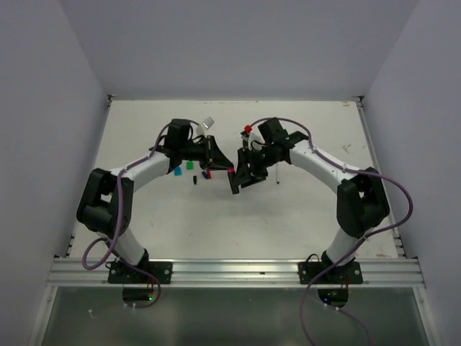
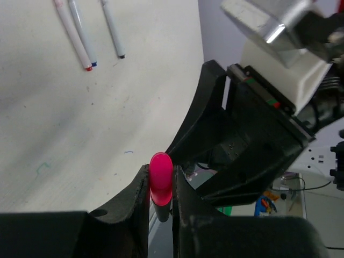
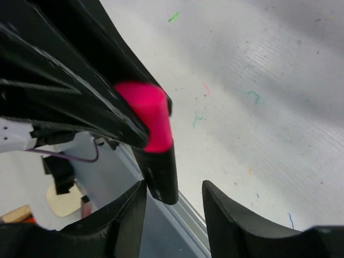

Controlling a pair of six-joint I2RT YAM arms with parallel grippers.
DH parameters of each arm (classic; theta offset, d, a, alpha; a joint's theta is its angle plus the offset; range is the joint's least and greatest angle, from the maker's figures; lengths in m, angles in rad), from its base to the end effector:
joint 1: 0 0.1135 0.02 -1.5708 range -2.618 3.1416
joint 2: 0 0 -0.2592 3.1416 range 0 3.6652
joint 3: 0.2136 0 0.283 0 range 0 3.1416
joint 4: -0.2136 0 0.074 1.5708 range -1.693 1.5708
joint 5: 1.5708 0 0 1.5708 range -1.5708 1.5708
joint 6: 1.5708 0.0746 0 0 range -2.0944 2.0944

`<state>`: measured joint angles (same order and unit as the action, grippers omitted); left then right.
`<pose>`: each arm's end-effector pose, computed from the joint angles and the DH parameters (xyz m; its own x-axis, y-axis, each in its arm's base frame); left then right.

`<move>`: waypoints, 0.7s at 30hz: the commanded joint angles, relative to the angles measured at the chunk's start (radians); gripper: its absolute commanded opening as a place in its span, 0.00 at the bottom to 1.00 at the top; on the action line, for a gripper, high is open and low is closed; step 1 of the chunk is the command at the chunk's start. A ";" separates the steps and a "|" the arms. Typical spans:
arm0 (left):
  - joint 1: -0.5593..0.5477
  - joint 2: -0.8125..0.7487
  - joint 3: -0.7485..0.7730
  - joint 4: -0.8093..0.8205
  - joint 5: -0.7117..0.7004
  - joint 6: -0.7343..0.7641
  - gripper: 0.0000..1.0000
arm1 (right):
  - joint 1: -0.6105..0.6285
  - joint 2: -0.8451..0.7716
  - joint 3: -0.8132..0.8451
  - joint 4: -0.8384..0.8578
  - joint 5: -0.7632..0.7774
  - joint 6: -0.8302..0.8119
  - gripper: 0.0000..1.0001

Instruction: Open the pen caps

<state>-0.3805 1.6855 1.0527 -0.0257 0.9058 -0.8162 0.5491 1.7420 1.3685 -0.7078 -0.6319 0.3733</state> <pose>0.3525 -0.2042 0.1824 -0.9772 -0.0933 -0.1909 0.1389 0.3997 -0.9061 0.3239 0.2498 0.2054 -0.9410 -0.2307 -0.2477 -0.3382 0.6739 0.6569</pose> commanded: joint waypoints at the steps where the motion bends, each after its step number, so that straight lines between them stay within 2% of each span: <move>1: 0.043 -0.015 -0.006 0.177 0.108 -0.101 0.00 | -0.035 -0.053 -0.068 0.151 -0.242 0.039 0.49; 5: 0.045 -0.017 -0.022 0.312 0.142 -0.190 0.00 | -0.040 -0.042 -0.097 0.291 -0.378 0.104 0.46; 11: 0.045 -0.015 -0.056 0.434 0.154 -0.282 0.00 | -0.038 -0.001 -0.095 0.409 -0.454 0.214 0.37; 13: 0.045 -0.017 -0.057 0.446 0.159 -0.285 0.00 | -0.041 0.008 -0.098 0.439 -0.453 0.237 0.24; 14: 0.045 -0.015 -0.057 0.446 0.159 -0.285 0.00 | -0.043 0.010 -0.092 0.439 -0.443 0.237 0.01; 15: 0.045 -0.012 -0.057 0.443 0.157 -0.285 0.00 | -0.044 0.011 -0.085 0.403 -0.422 0.231 0.00; 17: 0.045 -0.012 -0.050 0.422 0.147 -0.273 0.00 | -0.046 0.011 -0.037 0.316 -0.291 0.153 0.00; 18: 0.045 -0.006 -0.039 0.364 0.124 -0.259 0.00 | -0.044 0.010 -0.013 0.201 -0.208 0.115 0.00; 19: 0.045 -0.004 -0.004 0.304 0.102 -0.233 0.00 | -0.043 0.004 0.013 0.139 0.046 0.052 0.00; 20: 0.045 0.002 0.028 0.223 0.072 -0.159 0.00 | -0.025 -0.005 0.067 0.086 0.186 0.027 0.00; 21: 0.046 0.020 0.059 0.055 0.011 -0.125 0.00 | -0.008 -0.001 0.107 -0.033 0.324 -0.005 0.00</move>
<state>-0.3237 1.6909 1.0229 0.2905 0.9810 -1.0264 0.5224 1.7473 1.3544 -0.5228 -0.8082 0.4755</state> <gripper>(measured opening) 0.180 0.187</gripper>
